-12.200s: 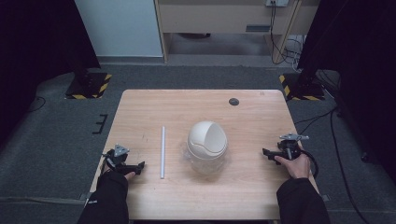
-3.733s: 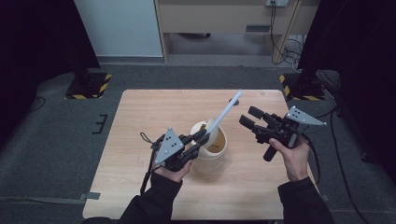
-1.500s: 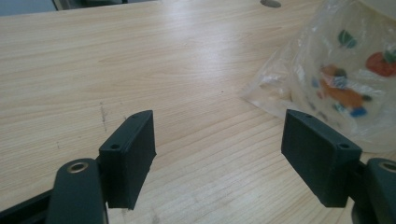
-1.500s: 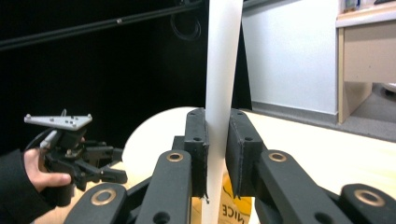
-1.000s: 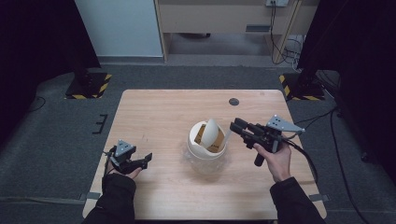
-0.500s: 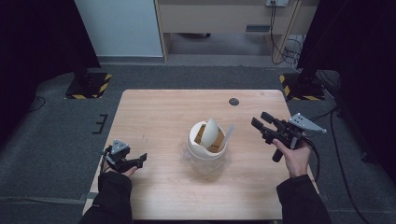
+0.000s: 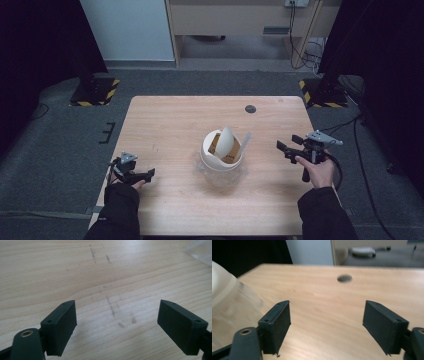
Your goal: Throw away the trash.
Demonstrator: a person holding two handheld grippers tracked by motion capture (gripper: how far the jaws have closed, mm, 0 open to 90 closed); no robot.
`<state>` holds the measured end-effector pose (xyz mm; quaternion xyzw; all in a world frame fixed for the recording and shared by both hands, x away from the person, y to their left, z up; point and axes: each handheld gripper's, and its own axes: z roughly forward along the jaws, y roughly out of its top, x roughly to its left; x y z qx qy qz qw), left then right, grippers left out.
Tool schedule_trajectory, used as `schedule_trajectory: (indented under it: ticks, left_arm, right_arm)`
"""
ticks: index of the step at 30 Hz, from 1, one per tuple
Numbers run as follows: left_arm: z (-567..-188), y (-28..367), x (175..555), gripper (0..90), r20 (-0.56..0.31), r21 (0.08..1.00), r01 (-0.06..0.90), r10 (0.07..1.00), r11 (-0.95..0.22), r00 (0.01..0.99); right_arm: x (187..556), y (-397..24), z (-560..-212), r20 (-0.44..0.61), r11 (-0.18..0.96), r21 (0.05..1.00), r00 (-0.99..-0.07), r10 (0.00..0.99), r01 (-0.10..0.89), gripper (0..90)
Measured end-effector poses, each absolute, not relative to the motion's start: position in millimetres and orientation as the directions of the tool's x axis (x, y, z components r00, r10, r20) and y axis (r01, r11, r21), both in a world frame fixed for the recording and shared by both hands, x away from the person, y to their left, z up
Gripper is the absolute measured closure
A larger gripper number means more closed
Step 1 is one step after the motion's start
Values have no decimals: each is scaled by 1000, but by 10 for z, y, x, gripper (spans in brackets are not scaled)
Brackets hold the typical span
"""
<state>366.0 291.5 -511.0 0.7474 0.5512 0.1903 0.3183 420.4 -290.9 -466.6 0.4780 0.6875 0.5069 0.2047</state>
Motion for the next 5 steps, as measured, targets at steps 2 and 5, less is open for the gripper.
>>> schedule_trajectory:
  ticks: [2, 5]
  left_arm:
    - [-5125, 2933, 3668, 146, -59, 676, 710, 946, -197, 318]
    - [-5141, 2970, 3682, 145, -50, 669, 717, 951, -195, 305]
  right_arm:
    - [4217, -2963, -4730, 196, 38, 884, -441, 876, 467, 197]
    - [4226, -3055, -4810, 172, 58, 872, -416, 893, 486, 180]
